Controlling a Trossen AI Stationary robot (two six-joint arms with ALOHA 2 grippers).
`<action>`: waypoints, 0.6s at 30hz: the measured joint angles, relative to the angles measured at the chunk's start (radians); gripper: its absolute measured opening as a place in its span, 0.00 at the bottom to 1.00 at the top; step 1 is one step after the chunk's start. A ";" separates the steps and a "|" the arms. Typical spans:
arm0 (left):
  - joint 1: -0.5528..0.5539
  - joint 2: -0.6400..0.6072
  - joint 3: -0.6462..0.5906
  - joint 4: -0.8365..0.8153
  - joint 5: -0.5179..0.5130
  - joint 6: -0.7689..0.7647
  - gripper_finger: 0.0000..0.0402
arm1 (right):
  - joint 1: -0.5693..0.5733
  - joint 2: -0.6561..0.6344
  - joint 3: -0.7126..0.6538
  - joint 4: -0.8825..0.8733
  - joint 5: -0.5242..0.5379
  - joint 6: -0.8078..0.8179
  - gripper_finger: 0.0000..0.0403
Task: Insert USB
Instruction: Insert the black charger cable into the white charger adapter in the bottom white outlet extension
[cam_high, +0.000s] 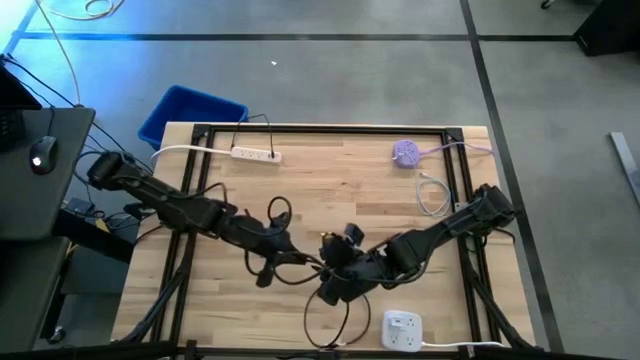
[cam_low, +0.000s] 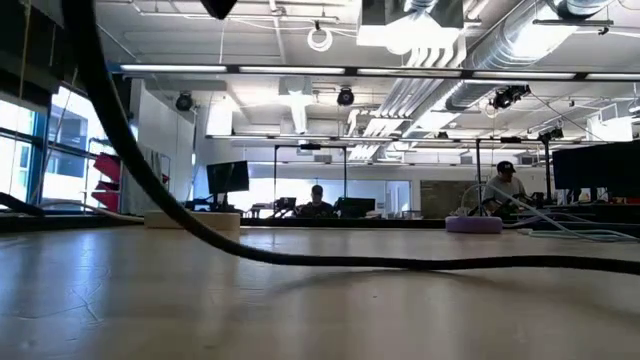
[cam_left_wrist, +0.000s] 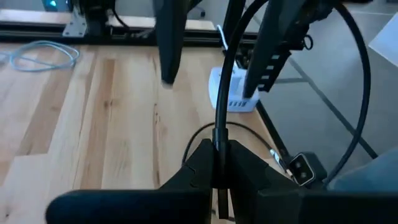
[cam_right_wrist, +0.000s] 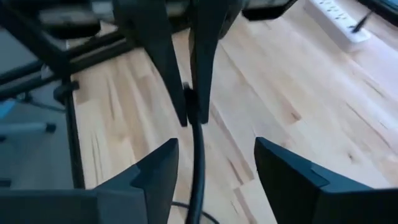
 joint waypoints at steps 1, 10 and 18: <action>-0.005 -0.003 0.000 -0.002 -0.011 0.000 0.00 | -0.004 0.004 0.000 0.018 -0.006 -0.026 0.49; -0.037 -0.007 0.001 0.002 -0.059 -0.002 0.00 | -0.009 0.043 0.000 0.152 -0.026 -0.105 0.43; -0.046 -0.007 0.001 0.003 -0.069 -0.008 0.00 | -0.013 0.070 0.000 0.167 -0.036 -0.081 0.25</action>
